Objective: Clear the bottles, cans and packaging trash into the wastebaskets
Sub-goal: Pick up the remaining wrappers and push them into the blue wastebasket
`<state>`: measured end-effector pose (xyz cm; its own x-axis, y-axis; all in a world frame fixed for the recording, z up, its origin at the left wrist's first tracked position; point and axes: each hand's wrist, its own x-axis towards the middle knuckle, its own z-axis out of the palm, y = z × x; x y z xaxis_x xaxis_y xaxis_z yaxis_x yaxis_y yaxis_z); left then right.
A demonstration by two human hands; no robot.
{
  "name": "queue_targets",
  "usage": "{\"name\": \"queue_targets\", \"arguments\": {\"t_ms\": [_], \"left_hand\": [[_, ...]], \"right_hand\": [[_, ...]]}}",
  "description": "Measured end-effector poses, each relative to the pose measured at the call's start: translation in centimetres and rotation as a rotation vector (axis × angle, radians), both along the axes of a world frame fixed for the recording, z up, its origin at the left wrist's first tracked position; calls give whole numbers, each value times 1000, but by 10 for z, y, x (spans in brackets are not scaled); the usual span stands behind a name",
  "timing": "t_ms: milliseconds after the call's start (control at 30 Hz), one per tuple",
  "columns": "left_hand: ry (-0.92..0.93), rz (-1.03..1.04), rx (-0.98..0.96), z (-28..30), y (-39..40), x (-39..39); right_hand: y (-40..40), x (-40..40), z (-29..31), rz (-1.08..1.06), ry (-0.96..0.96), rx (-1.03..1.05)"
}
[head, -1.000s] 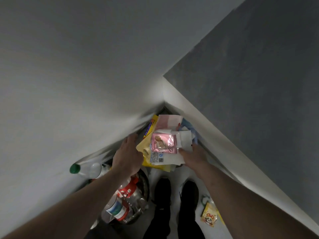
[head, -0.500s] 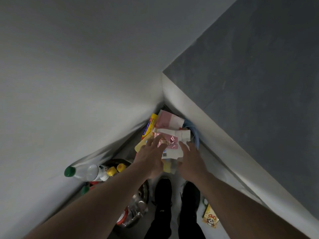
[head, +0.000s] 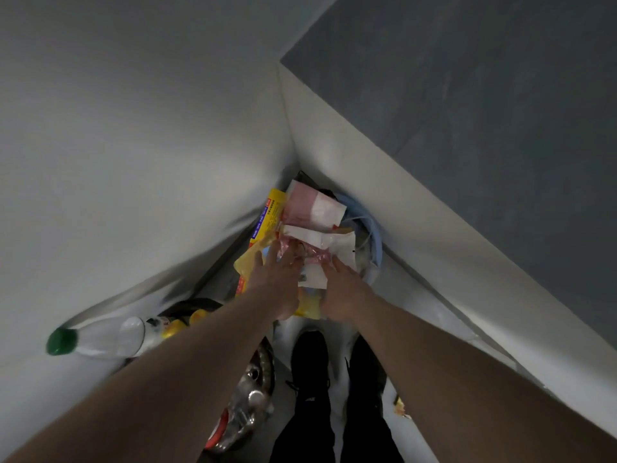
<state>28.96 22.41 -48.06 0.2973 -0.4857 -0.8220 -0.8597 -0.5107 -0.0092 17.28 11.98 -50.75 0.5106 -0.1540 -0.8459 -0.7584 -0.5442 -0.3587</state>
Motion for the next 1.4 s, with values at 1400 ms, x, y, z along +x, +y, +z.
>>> {"name": "queue_targets", "arguments": {"t_ms": [1400], "left_hand": [[18, 155, 4, 172, 74, -264]], "right_hand": [[12, -467, 223, -417, 187, -192]]}}
